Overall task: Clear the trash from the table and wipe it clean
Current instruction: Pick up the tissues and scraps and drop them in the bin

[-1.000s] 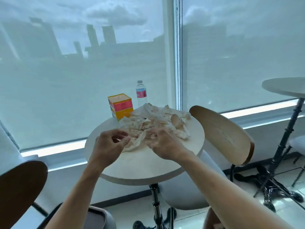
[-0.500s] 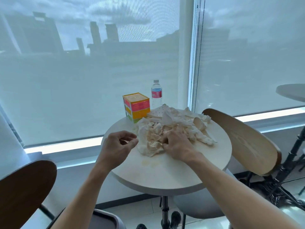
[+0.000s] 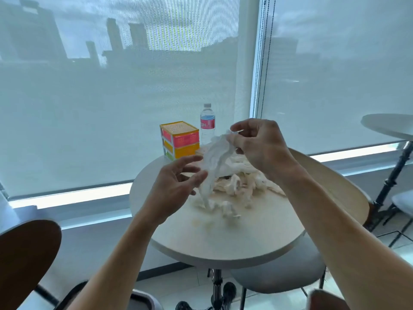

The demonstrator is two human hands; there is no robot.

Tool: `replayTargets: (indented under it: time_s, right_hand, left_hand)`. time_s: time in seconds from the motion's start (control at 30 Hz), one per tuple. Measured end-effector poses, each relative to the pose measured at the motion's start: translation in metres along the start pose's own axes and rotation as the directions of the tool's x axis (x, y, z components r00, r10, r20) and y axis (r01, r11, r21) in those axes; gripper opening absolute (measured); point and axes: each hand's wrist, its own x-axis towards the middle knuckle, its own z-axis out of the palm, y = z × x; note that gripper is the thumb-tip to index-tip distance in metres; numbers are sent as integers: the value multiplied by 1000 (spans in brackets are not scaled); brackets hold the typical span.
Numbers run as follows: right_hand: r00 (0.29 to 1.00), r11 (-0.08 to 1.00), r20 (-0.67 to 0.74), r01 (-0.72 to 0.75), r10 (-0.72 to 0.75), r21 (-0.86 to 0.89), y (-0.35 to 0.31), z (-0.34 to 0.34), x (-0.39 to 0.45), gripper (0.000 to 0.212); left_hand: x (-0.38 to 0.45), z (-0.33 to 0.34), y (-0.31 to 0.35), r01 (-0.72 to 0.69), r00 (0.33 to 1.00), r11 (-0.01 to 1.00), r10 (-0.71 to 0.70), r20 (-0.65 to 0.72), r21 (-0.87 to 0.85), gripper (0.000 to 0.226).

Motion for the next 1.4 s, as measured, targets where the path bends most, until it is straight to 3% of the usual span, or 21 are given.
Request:
replayTargets:
  time_s: [0.1, 0.23, 0.37, 0.43, 0.5, 0.6, 0.77, 0.83, 0.9, 0.97, 1.0, 1.07, 1.2, 1.4]
  right_hand:
    - [1000, 990, 14, -12, 10, 140, -14, 7, -4, 8]
    - [985, 971, 149, -114, 84, 212, -21, 26, -12, 12]
    - [916, 968, 395, -161, 74, 192, -15, 43, -18, 11]
    - [903, 974, 423, -159, 79, 158, -9, 49, -15, 12]
    - [917, 989, 387, -134, 98, 67, 3, 55, -9, 15]
    - [918, 973, 386, 2, 91, -233, 25, 68, -6, 20]
    - [773, 781, 581, 189, 256, -596, 36, 85, -13, 75]
    - [750, 721, 591, 229, 298, -654, 38, 90, -13, 75]
    - [771, 686, 583, 279, 257, -672, 46, 95, -11, 50]
    - [818, 699, 549, 291, 172, -653, 52, 96, -10, 13]
    - [842, 725, 524, 282, 127, -628, 52, 94, -9, 9]
    - [888, 799, 458, 259, 23, -542, 50, 88, -6, 19]
    - [947, 936, 294, 213, -127, -281, 38, 71, 3, 10]
    - [992, 998, 112, 53, -57, 31, 26, 34, 10, 15]
  left_hand:
    - [6, 3, 7, 29, 999, 981, -20, 46, -194, 56]
    - [10, 2, 16, 3, 997, 898, 30, 67, -440, 47]
    - [11, -9, 14, -56, 998, 891, 37, -51, -451, 32]
    - [9, -15, 8, -78, 991, 923, 33, -126, -377, 20]
    - [9, -22, 1, -94, 977, 945, 27, -214, -312, 12]
    - [7, -35, -4, -90, 957, 955, 4, -291, -283, 15]
    - [4, -47, -11, -69, 949, 966, -13, -315, -248, 15]
    - [2, -49, -13, -61, 948, 967, -21, -316, -247, 15]
    - [0, -49, -13, -54, 948, 969, -26, -318, -239, 16]
    - [-1, -50, -13, -50, 945, 971, -30, -327, -233, 17]
    - [-2, -50, -13, -49, 943, 972, -31, -332, -231, 17]
    - [-5, -49, -12, -47, 939, 973, -33, -341, -225, 17]
    - [-9, -40, -9, -37, 939, 979, -35, -342, -202, 16]
    - [-14, -14, 0, -13, 940, 970, -71, -334, -244, 14]
